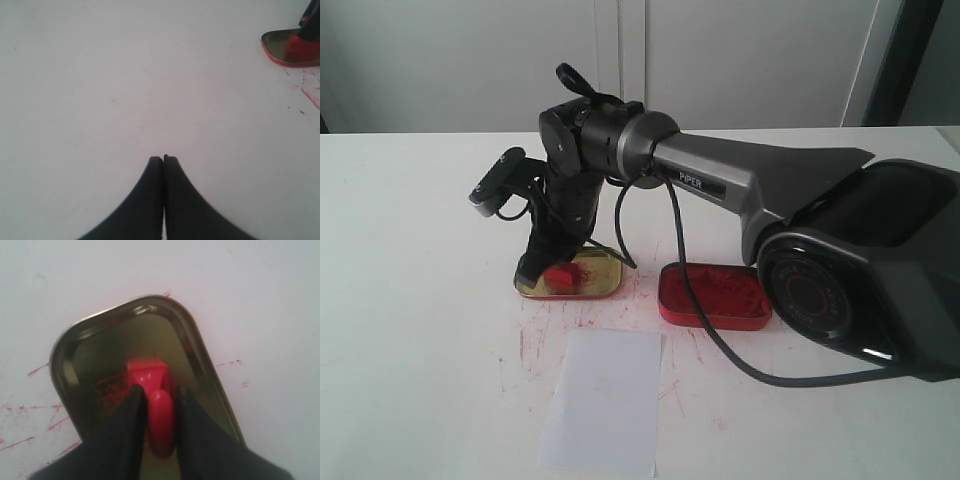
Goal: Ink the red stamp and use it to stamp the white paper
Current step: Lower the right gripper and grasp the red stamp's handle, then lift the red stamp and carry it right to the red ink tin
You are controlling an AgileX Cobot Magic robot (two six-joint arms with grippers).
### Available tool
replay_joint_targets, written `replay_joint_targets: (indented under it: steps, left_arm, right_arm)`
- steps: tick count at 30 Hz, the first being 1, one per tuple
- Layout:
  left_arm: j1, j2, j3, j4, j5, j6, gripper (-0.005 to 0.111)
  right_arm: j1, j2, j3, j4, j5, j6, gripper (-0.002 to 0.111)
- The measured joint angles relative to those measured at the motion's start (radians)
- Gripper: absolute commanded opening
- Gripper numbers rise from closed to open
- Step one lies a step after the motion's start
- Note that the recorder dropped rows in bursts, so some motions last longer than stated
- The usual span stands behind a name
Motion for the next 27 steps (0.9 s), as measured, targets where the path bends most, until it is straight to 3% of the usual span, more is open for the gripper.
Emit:
replay_joint_targets:
  steps: [5, 27]
  left_arm:
    - [0.000, 0.000, 0.000, 0.000, 0.000, 0.000, 0.000]
    - [0.000, 0.000, 0.000, 0.000, 0.000, 0.000, 0.000]
  right_arm:
    - [0.000, 0.000, 0.000, 0.000, 0.009, 0.000, 0.000]
    - [0.000, -0.079, 0.000, 0.010, 0.070, 0.082, 0.000]
